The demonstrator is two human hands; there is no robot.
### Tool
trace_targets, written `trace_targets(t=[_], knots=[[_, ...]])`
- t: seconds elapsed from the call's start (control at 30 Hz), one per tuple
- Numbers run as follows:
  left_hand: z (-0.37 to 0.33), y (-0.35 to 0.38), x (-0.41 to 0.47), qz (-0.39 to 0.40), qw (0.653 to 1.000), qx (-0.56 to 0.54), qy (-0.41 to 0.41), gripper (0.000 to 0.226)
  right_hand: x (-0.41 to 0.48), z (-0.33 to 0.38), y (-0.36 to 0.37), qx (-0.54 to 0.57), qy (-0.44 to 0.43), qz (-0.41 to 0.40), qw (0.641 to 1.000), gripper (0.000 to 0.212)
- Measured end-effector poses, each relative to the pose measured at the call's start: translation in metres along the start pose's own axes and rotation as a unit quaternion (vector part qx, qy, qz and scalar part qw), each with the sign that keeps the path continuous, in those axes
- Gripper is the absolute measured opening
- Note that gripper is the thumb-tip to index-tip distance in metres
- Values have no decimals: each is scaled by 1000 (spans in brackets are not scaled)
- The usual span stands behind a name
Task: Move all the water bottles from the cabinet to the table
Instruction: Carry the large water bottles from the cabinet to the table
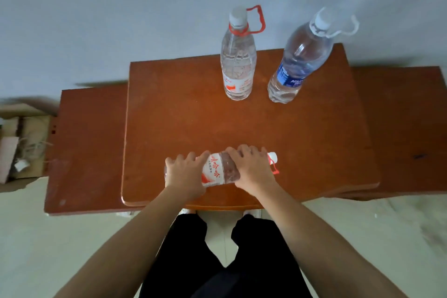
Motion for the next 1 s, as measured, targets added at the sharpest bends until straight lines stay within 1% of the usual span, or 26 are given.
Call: trace_targets(t=[0.1, 0.23, 0.33, 0.37, 0.47, 0.53, 0.67, 0.7, 0.77, 0.8, 0.83, 0.87, 0.93, 1.0], knots=[[11, 7, -51, 23, 999, -15, -46, 97, -27, 31, 8, 22, -52, 44, 997, 86], [41, -6, -109, -2, 988, -50, -148, 99, -26, 80, -15, 9, -146, 36, 989, 84], [76, -31, -154, -55, 969, -78, -227, 96, -20, 138, -45, -11, -225, 6, 974, 87], [87, -40, -164, -73, 964, -79, -244, 96, -17, 153, -57, -13, -239, -2, 971, 87], [136, -73, -225, -131, 939, -78, -310, 93, -22, 233, -98, -34, -320, -43, 946, 88], [169, -92, -268, -172, 918, -82, -347, 91, -31, 288, -124, -38, -359, -67, 930, 90], [244, -124, -398, -261, 868, -34, -422, 89, -85, 433, -173, -10, -449, -148, 881, 90], [260, -132, -425, -283, 856, -13, -432, 88, -96, 461, -182, 2, -458, -163, 874, 90], [296, -134, -516, -320, 820, 32, -473, 89, -150, 539, -195, 28, -499, -201, 843, 94], [312, -132, -558, -330, 806, 51, -489, 91, -177, 574, -200, 33, -512, -227, 828, 97], [328, -132, -602, -342, 791, 73, -502, 93, -205, 612, -204, 46, -530, -233, 814, 99], [336, -131, -629, -350, 784, 88, -506, 95, -224, 635, -209, 61, -543, -250, 799, 102], [357, -124, -720, -359, 752, 107, -542, 97, -288, 705, -213, 78, -590, -281, 753, 104], [373, -115, -803, -361, 719, 122, -581, 96, -345, 771, -212, 104, -622, -282, 723, 107]])
Point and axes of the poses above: each hand's wrist, its own x-axis towards the middle knuckle, its own y-axis out of the palm, z = x × y, the point moved 9 cm from there along x, towards the middle knuckle, and after that the axes turned 13 degrees about -z, right-handed, at the moved point
